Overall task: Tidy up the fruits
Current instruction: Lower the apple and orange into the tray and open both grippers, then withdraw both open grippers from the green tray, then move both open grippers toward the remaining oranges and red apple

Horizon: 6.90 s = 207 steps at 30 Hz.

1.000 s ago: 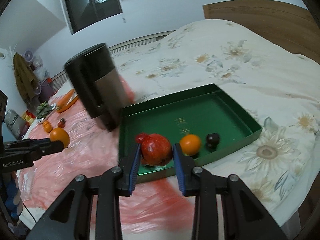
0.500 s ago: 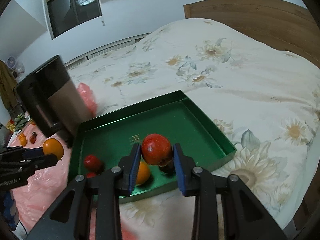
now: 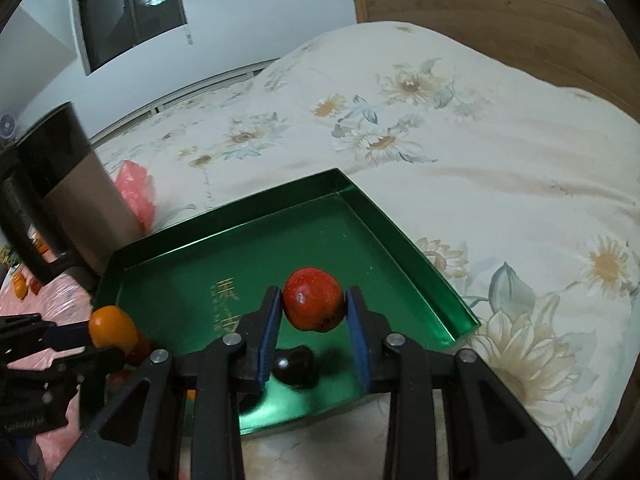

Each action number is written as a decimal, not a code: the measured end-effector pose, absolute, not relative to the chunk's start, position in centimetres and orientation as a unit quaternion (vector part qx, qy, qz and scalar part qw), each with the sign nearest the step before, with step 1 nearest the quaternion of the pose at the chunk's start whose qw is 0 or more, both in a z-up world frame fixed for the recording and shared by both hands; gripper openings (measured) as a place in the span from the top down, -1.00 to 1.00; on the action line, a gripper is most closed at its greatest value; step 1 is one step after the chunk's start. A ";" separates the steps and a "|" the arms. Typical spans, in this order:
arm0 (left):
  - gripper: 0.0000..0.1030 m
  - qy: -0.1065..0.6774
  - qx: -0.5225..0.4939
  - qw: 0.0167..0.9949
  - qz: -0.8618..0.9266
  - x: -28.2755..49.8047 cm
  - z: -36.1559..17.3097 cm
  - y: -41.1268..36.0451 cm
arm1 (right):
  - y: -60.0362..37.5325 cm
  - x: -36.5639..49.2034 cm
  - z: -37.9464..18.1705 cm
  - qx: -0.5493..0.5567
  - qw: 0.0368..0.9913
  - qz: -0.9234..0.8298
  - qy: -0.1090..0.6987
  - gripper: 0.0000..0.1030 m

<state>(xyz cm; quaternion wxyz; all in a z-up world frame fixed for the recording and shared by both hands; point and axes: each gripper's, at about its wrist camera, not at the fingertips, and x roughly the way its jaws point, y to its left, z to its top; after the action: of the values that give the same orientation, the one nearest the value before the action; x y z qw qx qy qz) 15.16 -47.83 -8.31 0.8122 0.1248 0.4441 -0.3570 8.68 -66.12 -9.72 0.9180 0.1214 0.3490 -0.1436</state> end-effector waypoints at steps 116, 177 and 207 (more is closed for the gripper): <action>-0.43 0.316 0.006 0.942 -0.113 -5.8 1.1 -10.7 | -30.9 -8.9 0.8 0.046 0.945 -0.013 0.322 -1.00; -0.52 0.334 -0.021 0.942 -0.014 0.5 -1.0 3.9 | -24.3 -2.6 -3.1 -0.016 0.932 0.055 0.358 -1.00; -0.57 0.375 -0.030 0.927 -0.012 11.8 -3.8 1.6 | -19.0 10.1 -4.9 -0.018 0.920 0.128 0.369 -1.00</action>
<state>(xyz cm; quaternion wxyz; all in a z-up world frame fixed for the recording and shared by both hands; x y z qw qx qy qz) 11.83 1.63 -3.83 0.9266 -0.0301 0.3746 -0.0121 10.07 -19.02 -4.87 0.9202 -0.0182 0.3695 0.1283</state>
